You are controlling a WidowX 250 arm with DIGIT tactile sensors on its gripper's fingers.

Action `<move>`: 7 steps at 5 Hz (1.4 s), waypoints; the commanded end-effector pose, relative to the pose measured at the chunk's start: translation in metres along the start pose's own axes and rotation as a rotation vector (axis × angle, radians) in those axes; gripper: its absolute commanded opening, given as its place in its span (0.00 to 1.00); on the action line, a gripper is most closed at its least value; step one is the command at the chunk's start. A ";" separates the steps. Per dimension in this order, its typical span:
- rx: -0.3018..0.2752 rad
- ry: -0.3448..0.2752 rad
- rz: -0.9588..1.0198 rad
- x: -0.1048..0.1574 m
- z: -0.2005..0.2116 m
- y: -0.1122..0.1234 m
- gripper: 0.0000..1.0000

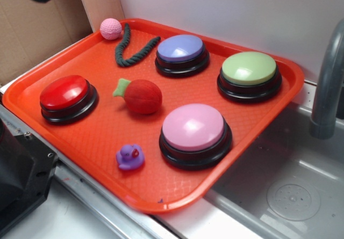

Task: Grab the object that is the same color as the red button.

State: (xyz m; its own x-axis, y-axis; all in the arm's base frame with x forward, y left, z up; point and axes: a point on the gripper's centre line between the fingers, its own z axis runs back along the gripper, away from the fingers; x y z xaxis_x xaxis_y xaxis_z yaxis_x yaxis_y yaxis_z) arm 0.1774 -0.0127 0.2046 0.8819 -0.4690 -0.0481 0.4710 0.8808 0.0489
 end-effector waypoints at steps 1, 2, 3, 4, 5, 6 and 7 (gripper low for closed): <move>0.118 0.048 -0.511 0.045 -0.044 0.015 1.00; 0.131 0.086 -0.648 0.054 -0.080 0.002 1.00; 0.117 0.130 -0.719 0.051 -0.113 -0.014 1.00; 0.109 0.136 -0.674 0.053 -0.136 -0.021 1.00; 0.116 0.099 -0.661 0.061 -0.145 -0.024 1.00; 0.116 0.054 -0.579 0.070 -0.155 -0.026 1.00; 0.065 0.042 -0.544 0.072 -0.168 -0.021 1.00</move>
State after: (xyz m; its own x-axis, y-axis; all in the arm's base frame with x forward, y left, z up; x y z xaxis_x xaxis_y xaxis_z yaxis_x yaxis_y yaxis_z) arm 0.2254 -0.0468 0.0293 0.5003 -0.8542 -0.1417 0.8653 0.4991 0.0464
